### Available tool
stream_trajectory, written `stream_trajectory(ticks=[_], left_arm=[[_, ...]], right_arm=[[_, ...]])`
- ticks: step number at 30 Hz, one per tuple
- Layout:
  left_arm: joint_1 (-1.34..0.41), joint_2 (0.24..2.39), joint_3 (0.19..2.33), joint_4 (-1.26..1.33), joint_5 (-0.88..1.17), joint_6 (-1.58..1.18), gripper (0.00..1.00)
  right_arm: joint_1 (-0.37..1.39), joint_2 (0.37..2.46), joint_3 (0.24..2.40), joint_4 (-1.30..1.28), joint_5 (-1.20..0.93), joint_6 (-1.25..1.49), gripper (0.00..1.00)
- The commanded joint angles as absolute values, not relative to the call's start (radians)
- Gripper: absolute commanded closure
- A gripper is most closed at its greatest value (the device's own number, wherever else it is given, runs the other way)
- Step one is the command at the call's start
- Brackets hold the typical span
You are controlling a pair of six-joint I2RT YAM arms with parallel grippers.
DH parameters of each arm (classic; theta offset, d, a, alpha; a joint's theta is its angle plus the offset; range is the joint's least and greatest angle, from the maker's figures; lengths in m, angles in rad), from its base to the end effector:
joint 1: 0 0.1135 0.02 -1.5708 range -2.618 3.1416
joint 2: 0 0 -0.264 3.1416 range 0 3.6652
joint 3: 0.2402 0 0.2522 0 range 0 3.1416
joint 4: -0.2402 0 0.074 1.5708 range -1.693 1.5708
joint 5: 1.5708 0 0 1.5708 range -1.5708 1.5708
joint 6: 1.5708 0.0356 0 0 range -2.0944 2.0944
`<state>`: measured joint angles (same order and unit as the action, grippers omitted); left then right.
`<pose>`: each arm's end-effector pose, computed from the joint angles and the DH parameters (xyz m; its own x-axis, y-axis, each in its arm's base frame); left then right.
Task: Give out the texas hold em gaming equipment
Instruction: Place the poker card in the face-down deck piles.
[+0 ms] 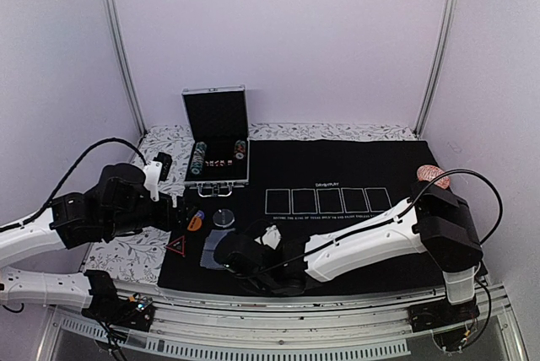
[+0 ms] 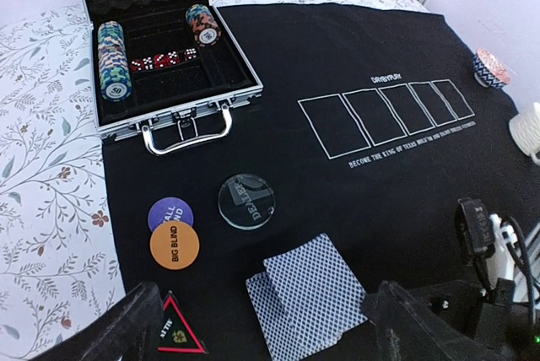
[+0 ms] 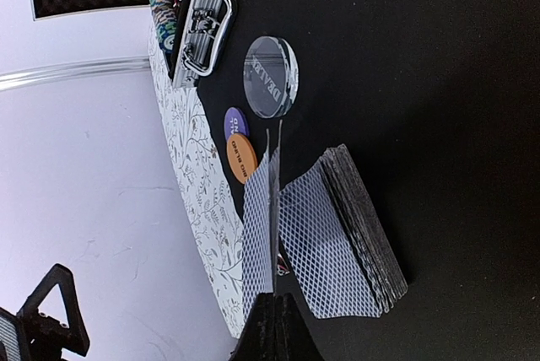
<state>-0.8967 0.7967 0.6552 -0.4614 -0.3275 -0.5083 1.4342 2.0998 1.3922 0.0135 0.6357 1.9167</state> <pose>0.1183 -0.1297 0.2661 -0.5887 -0.0014 -0.8083 0.3295 0.9127 -0.2415 0.0832 0.4501 0.1621 -0.6619 0.7433 -0.0967 0.3312 0.4058 0.8519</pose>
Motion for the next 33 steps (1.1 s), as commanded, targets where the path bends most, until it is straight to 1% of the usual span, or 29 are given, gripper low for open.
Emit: stream_trajectory(ticks=[1,14,22,23,28,29,30,33], left_arm=[[-0.885,0.794,0.637,-0.448,-0.338,-0.502,0.11],[-0.883,0.777,0.623,-0.453,-0.328,-0.503,0.11],[-0.882,0.776,0.621,-0.453,-0.33,-0.503,0.11],[-0.882,0.777,0.62,-0.453,-0.33,-0.503,0.11],[-0.881,0.781,0.613,-0.45,-0.318,-0.512,0.11],[-0.881,0.781,0.608,-0.448,-0.309,-0.518,0.11],[-0.881,0.78,0.604,-0.446,-0.304,-0.523,0.11],[-0.881,0.78,0.58,-0.428,-0.282,-0.541,0.11]], right_arm=[[1.438,2.132,1.419,-0.029,0.652,1.975,0.98],[1.438,2.167,1.423,-0.027,0.63,2.025,0.98],[1.438,2.166,1.426,-0.027,0.622,2.01,0.97],[1.438,2.167,1.427,-0.026,0.615,2.01,0.95],[1.438,2.162,1.42,-0.027,0.592,1.998,0.82],[1.438,2.158,1.417,-0.028,0.591,1.996,0.75],[1.437,2.154,1.412,-0.036,0.589,1.995,0.7],[1.438,2.141,1.406,-0.057,0.595,1.996,0.6]])
